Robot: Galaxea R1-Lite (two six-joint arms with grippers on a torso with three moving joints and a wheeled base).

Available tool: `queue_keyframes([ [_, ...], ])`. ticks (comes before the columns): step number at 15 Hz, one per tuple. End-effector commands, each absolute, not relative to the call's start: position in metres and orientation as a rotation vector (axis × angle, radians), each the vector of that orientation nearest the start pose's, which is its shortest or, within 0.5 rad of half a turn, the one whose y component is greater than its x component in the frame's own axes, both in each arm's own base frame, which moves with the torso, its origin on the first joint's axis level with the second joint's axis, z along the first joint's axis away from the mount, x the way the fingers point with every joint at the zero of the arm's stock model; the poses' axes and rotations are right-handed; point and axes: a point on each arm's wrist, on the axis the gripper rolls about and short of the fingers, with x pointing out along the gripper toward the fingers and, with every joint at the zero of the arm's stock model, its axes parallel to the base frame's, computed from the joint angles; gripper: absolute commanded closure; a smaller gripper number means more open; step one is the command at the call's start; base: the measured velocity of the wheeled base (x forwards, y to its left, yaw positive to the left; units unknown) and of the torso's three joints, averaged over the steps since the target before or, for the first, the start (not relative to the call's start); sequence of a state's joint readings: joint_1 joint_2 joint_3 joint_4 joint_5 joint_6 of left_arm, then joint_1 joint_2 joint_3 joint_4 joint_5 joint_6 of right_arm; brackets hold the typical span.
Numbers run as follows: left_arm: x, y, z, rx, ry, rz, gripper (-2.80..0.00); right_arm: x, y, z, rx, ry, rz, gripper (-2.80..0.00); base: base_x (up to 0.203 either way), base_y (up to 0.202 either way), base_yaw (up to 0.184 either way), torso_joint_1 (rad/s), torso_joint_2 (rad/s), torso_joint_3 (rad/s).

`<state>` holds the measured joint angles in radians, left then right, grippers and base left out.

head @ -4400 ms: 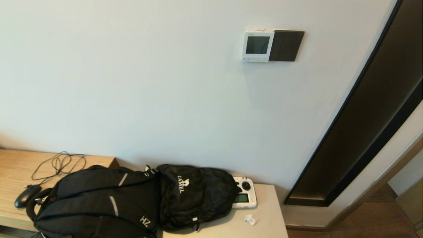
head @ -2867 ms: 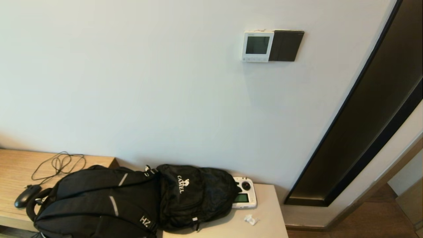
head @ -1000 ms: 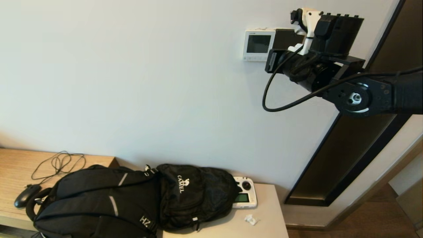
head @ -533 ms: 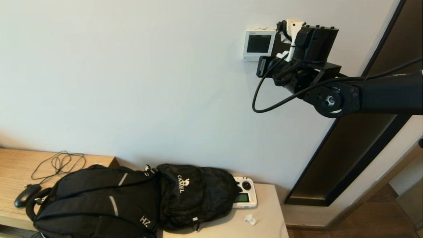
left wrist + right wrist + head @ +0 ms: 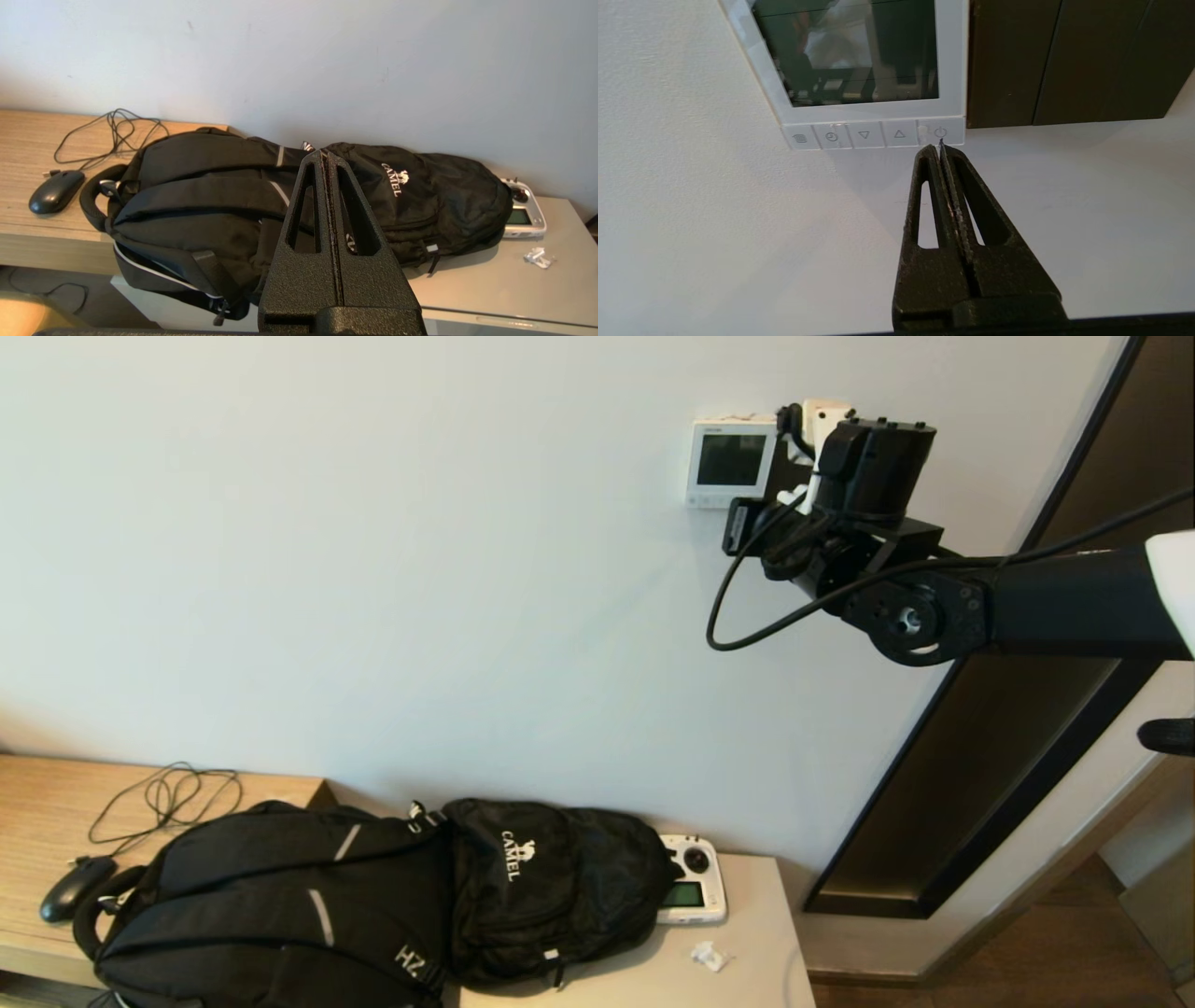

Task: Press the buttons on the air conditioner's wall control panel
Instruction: Turn on the central air conditioner

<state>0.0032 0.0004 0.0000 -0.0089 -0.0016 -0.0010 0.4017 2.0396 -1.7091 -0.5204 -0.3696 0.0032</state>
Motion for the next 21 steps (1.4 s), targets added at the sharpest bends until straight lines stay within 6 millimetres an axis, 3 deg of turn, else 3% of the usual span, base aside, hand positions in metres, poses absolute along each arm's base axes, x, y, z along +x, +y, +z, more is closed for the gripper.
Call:
queue_keyframes([
  [1, -0.023, 0.0, 0.076, -0.002, -0.009, 0.003, 0.0, 0.395, 0.157, 0.303, 0.078, -0.184, 0.025, 0.0, 0.0, 0.0, 0.0, 0.0, 0.0, 0.0],
  [15, -0.023, 0.0, 0.076, -0.002, -0.009, 0.002, 0.0, 0.417, 0.151, 0.293, 0.077, -0.187, -0.009, 0.0, 0.0, 0.0, 0.0, 0.0, 0.0, 0.0],
  [18, -0.023, 0.0, 0.076, -0.002, -0.009, 0.002, 0.0, 0.412, 0.151, 0.295, 0.08, -0.184, -0.002, 0.0, 0.0, 0.0, 0.0, 0.0, 0.0, 0.0],
  [21, -0.023, 0.0, 0.076, -0.002, -0.009, 0.003, 0.0, 0.389, 0.155, 0.308, 0.086, -0.19, 0.03, 0.0, 0.0, 0.0, 0.0, 0.0, 0.0, 0.0],
])
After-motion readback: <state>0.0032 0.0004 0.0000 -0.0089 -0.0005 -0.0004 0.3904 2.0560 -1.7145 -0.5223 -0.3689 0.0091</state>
